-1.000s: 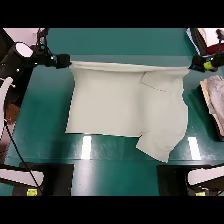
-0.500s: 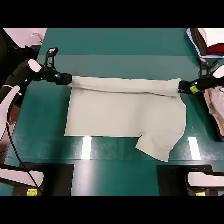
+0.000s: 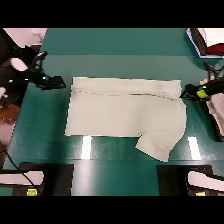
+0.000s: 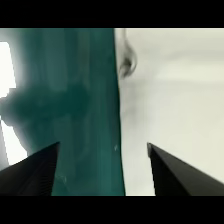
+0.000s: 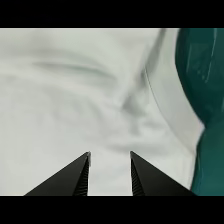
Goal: Fold the shirts.
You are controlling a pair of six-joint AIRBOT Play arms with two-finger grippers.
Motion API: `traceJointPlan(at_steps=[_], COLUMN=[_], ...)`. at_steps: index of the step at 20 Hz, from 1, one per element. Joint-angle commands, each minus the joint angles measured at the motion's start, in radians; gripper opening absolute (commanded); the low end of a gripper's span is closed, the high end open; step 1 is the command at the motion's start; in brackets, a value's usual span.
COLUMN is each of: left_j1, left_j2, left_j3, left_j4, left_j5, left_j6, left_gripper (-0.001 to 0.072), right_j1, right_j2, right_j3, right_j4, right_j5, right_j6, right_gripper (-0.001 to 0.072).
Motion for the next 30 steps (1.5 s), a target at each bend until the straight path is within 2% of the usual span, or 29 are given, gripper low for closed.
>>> traceJointPlan(at_steps=[1,2,5,9,13,19,20,22,23,26,27,28,29,30], left_j1=[0.074,0.074,0.074,0.074,0.074,0.040,0.027,0.016,0.016,0.016,0.016,0.016,0.016,0.016], left_j2=[0.105,0.136,0.225,0.256,0.256,0.256,0.256,0.256,0.257,0.262,0.263,0.263,0.262,0.262], left_j3=[-0.093,-0.151,-0.367,-0.577,-0.661,-0.705,-0.705,-0.705,-0.702,-0.658,-0.640,-0.619,-0.602,-0.589], left_j4=[-0.009,-0.010,-0.081,-0.113,-0.158,-0.229,-0.239,-0.263,-0.275,-0.279,-0.280,-0.282,-0.288,-0.298], left_j5=[-0.265,-0.280,-0.213,-0.171,-0.148,-0.069,-0.061,-0.048,-0.044,-0.049,-0.053,-0.057,-0.060,-0.061], left_j6=[0.072,0.079,0.079,0.090,0.128,0.130,0.130,0.131,0.131,0.130,0.130,0.130,0.130,0.130], left_gripper=[0.0643,0.0642,0.0642,0.0643,0.0642,0.0641,0.0621,0.0162,0.0042,0.0026,0.0025,0.0026,0.0026,0.0026], right_j1=[-0.081,-0.099,-0.119,-0.117,-0.117,-0.117,-0.117,-0.117,-0.117,-0.117,-0.117,-0.117,-0.119,-0.119], right_j2=[0.136,0.175,0.270,0.347,0.388,0.426,0.427,0.427,0.427,0.427,0.427,0.427,0.426,0.419], right_j3=[-0.093,-0.133,-0.237,-0.303,-0.310,-0.310,-0.310,-0.311,-0.311,-0.311,-0.311,-0.319,-0.339,-0.374], right_j4=[0.011,0.011,0.011,0.070,0.143,0.141,0.140,0.104,0.068,-0.085,-0.132,-0.159,-0.153,-0.147], right_j5=[0.119,0.109,0.073,0.074,0.054,0.053,0.067,0.105,0.129,0.224,0.246,0.255,0.263,0.270], right_j6=[-0.036,-0.041,-0.041,-0.067,-0.068,-0.068,-0.068,-0.066,-0.064,-0.002,0.012,0.021,0.022,0.039], right_gripper=[0.0308,0.0308,0.0308,0.0307,0.0307,0.0308,0.0307,0.0307,0.0308,0.0309,0.0334,0.0433,0.0483,0.0484])
